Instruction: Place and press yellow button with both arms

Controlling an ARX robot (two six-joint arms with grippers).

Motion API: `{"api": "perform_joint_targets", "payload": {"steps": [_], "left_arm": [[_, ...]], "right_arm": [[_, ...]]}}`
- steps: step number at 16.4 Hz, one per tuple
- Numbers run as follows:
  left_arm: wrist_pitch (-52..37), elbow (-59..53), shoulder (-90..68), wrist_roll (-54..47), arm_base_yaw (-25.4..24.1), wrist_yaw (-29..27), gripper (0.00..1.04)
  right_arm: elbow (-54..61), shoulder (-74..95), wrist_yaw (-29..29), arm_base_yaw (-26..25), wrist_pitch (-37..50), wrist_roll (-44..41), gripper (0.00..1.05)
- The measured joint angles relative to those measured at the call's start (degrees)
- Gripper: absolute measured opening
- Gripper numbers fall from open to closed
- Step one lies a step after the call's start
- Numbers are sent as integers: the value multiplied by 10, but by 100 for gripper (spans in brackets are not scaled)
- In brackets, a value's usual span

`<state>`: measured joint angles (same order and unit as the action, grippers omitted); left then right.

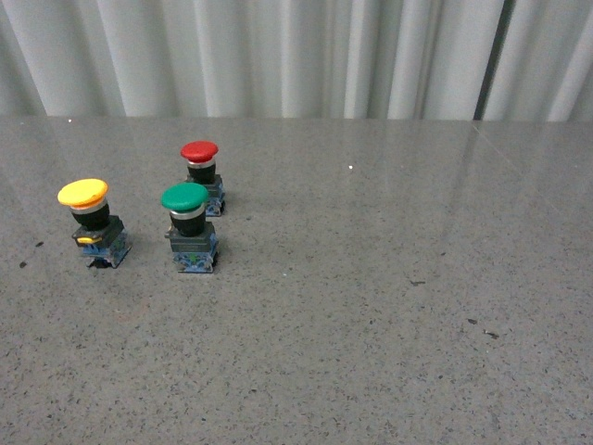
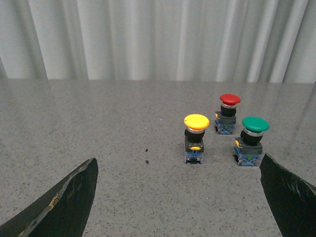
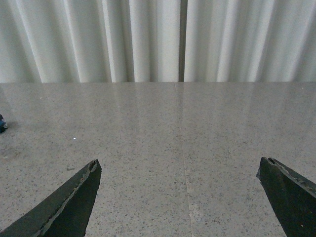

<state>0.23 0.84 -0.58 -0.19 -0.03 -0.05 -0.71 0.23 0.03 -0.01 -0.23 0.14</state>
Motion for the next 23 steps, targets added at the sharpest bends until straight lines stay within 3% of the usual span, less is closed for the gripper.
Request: {"api": "perform_joint_targets", "payload": {"steps": [18,19,20,21,23], "left_arm": [[2,0,0,0,0,-2,98],[65,23,-34,-3,32,-75,98],[47,49,-116,-10,40,-127,98],[-9,79,-188,-22,17,-134,98],[-116,153,-322,-47,-16,-99,98]], "right_arm": [[0,0,0,0,0,0,98],[0,0,0,0,0,0,98],[0,0,0,0,0,0,98],[0,0,0,0,1,0,98],[0,0,0,0,0,0,98]]}}
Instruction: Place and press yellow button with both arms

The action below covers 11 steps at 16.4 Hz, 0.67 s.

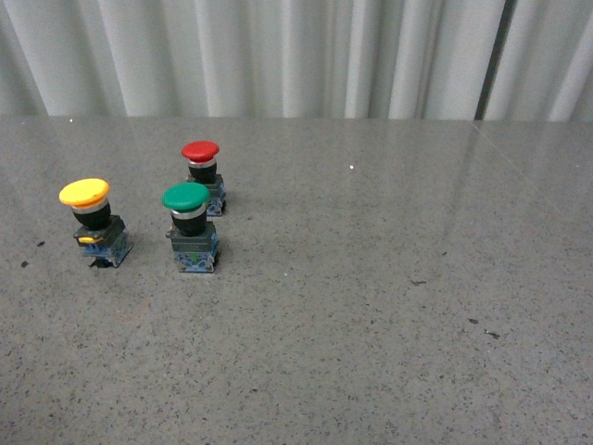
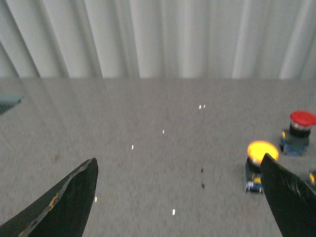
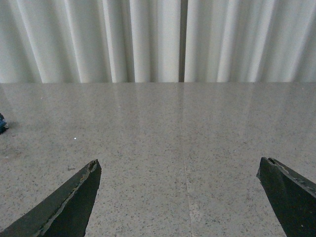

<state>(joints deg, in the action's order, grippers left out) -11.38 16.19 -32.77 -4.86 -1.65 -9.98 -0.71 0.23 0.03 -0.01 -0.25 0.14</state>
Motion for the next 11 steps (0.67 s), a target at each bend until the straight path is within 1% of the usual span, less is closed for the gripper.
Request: {"api": "perform_joint_targets", "payload": {"steps": [1,2,3,5,7,9,11], "left_arm": [[-32,51,-86,-14,-1,32,98],[-41,92,-158,-25,3,46,98],[-24,134,-228,-29,4,70,98],[0,216,-363,-38,16,86,98],[17,282,-448,-42,31,96,98],[28,317,-514,-42,41,104,98],[32,329,-560,-41,47,113,98]], "right_arm": [[0,0,0,0,0,0,98],[0,0,0,0,0,0,98],[0,0,0,0,0,0,98],[0,0,0,0,0,0,98],[0,0,0,0,0,0,98],[0,0,0,0,0,0,98],[0,0,0,0,0,0,98]]}}
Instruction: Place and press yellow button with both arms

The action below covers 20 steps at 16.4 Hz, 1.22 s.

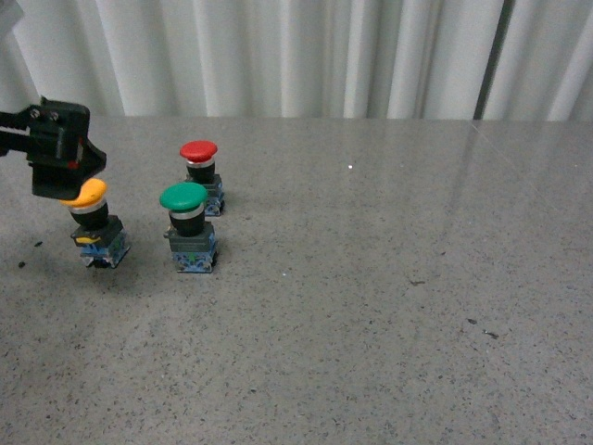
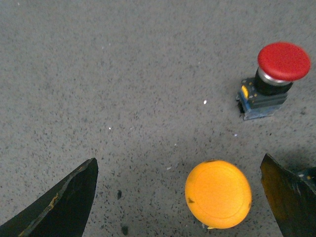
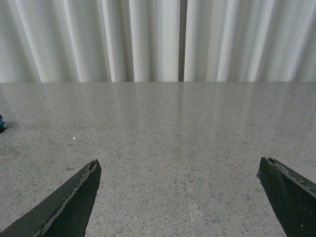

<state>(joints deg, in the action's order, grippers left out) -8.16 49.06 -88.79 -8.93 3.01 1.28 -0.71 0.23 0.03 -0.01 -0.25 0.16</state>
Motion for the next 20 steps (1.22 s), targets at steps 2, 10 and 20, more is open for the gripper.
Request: {"api": "perform_joint_targets", "payload": {"steps": [2,10,20], "left_arm": [[-6,0,-22,9,3,9,98],[-35,-2,-67,9,12,31,89],[10,0,64,-7,69,2,34]], "right_arm": [[0,0,0,0,0,0,98],[0,0,0,0,0,0,98],[0,0,0,0,0,0,98]]}}
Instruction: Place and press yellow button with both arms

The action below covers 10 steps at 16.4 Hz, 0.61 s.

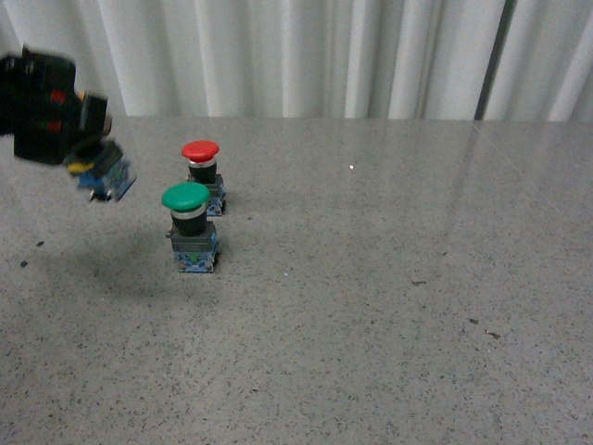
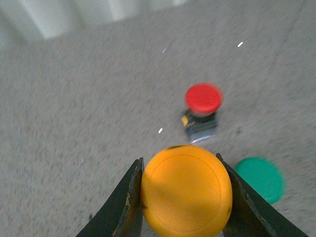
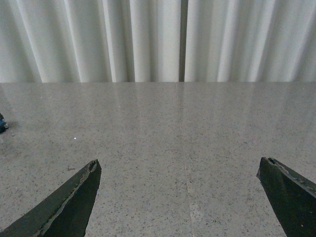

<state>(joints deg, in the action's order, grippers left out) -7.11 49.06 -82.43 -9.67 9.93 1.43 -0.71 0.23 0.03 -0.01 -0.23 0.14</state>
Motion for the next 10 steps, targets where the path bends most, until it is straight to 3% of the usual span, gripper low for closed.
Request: {"api": "perform_joint_targets", "payload": {"steps": [5,10], "left_arm": [[7,137,-42,61,158,-25,34],[2,209,-189,200,234,-63,34]], "right_arm": [[0,0,0,0,0,0,98],[0,0,0,0,0,0,98]]}}
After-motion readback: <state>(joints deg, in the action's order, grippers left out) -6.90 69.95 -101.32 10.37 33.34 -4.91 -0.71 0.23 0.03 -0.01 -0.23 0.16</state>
